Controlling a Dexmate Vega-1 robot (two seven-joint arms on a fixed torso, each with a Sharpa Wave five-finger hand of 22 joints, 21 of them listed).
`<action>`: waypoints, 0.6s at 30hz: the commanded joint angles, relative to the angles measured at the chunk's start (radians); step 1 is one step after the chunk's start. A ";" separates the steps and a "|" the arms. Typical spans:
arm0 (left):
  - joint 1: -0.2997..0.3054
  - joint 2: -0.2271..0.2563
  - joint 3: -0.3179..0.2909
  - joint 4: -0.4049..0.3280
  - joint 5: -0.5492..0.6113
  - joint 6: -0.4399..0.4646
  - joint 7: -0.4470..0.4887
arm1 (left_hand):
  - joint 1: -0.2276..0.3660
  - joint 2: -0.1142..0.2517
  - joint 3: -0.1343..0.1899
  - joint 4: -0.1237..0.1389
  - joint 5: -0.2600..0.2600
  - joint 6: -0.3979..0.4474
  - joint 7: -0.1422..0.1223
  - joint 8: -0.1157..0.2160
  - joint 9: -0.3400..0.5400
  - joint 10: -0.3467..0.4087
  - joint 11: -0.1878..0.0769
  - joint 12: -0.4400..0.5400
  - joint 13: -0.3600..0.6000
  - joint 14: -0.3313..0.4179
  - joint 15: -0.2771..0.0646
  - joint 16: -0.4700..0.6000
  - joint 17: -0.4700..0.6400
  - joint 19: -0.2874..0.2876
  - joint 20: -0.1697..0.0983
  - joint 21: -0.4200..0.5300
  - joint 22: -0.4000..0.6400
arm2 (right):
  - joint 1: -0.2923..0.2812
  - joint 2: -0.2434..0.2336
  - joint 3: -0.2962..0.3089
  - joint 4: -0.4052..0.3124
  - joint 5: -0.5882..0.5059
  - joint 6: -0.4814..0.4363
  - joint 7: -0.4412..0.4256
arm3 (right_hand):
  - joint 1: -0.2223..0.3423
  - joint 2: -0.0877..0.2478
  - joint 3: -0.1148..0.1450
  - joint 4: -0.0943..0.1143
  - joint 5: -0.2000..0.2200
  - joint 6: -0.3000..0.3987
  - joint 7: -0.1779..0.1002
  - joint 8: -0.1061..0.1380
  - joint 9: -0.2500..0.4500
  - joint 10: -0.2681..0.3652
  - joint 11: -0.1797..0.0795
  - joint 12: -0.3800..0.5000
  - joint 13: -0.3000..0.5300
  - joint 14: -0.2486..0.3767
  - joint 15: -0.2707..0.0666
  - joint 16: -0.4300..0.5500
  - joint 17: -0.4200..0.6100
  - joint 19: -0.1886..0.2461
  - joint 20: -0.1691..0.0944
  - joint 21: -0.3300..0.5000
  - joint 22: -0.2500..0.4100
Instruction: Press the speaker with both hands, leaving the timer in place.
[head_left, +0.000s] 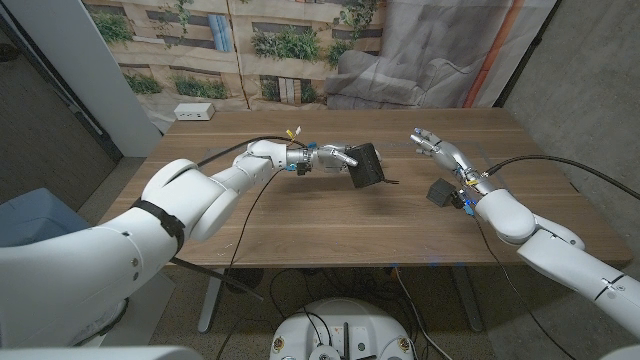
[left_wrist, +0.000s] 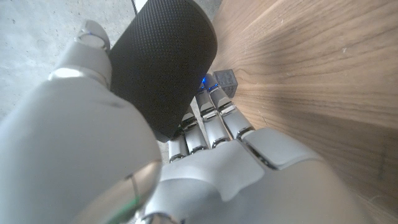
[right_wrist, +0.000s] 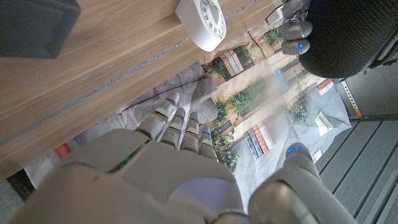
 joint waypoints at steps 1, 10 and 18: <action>-0.007 0.081 0.244 -0.058 -0.258 -0.050 -0.057 | 0.149 0.164 0.001 0.002 0.004 0.141 -0.002 -0.003 0.001 0.125 -0.111 0.012 0.006 0.048 -0.192 0.003 0.003 0.009 -0.119 0.006 0.002 | -0.054 -0.053 0.033 -0.052 0.014 0.022 0.053 | 0.006 -0.015 0.000 -0.008 0.006 -0.011 -0.001 -0.003 0.002 -0.009 -0.001 -0.004 0.005 -0.004 0.002 -0.005 0.000 -0.002 0.005 -0.003 0.003; -0.041 0.125 0.417 -0.079 -0.385 -0.077 -0.057 | 0.148 0.166 0.001 0.004 0.004 0.152 -0.004 -0.002 0.002 0.131 -0.110 0.013 0.006 0.049 -0.189 -0.002 0.001 0.010 -0.121 0.007 0.002 | -0.059 -0.083 0.015 -0.080 -0.090 0.008 0.052 | -0.002 -0.032 -0.013 -0.011 0.011 -0.021 0.002 -0.004 0.003 -0.012 0.002 -0.003 0.006 0.001 0.004 -0.003 0.001 0.001 0.008 -0.002 0.003; -0.051 0.134 0.451 -0.075 -0.418 -0.091 -0.057 | 0.148 0.171 0.001 0.005 0.004 0.160 -0.005 -0.001 0.002 0.136 -0.110 0.014 0.007 0.052 -0.193 -0.003 0.001 0.011 -0.122 0.007 0.002 | -0.056 -0.105 -0.004 -0.133 -0.189 -0.035 0.052 | -0.014 -0.040 -0.024 -0.008 0.015 -0.039 0.002 -0.008 0.003 -0.027 -0.001 -0.006 0.006 -0.007 0.001 -0.006 0.002 0.002 0.007 -0.002 0.003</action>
